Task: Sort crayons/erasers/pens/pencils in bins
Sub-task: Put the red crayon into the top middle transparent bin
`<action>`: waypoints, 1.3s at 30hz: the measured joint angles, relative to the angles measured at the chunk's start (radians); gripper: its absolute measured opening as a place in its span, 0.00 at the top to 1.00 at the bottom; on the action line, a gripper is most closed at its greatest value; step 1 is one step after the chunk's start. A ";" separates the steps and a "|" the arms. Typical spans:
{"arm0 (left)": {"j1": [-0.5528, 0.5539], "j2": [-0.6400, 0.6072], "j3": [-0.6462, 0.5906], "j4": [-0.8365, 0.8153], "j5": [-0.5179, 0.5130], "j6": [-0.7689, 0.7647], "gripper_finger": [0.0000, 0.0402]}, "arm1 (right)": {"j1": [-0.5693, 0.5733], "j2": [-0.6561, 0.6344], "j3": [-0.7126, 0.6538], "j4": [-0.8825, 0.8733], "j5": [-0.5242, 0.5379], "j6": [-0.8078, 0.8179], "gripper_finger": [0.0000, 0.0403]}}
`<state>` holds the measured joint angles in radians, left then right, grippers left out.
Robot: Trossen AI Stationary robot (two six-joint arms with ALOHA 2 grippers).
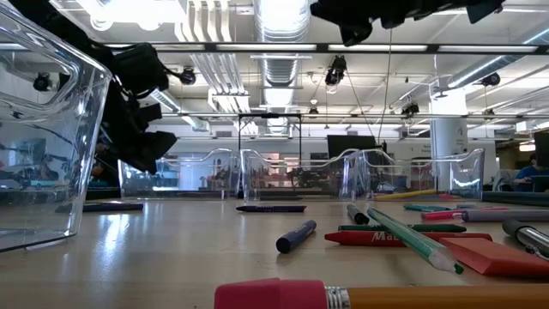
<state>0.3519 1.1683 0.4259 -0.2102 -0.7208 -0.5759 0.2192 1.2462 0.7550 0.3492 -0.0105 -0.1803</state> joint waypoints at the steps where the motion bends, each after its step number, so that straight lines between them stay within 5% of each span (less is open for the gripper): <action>1: 0.000 -0.004 0.002 -0.001 0.006 0.016 0.74 | 0.004 0.006 -0.001 -0.001 0.017 -0.005 0.80; 15: -0.142 -0.325 0.045 -0.042 0.345 0.300 0.74 | 0.003 0.013 -0.002 0.000 0.033 -0.037 0.82; 20: -0.218 -0.379 0.105 -0.321 0.438 0.296 0.74 | 0.003 0.014 -0.002 0.000 0.033 -0.030 0.82; 27: -0.269 -0.241 0.242 -0.596 0.526 0.307 0.74 | 0.003 0.013 -0.002 0.003 0.037 -0.040 0.81; 39: -0.269 0.099 0.254 -0.586 0.635 0.384 0.74 | 0.003 0.014 -0.002 0.002 0.037 -0.029 0.82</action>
<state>0.0830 1.2677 0.6800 -0.7963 -0.0860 -0.1921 0.2226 1.2597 0.7532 0.3514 0.0266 -0.2095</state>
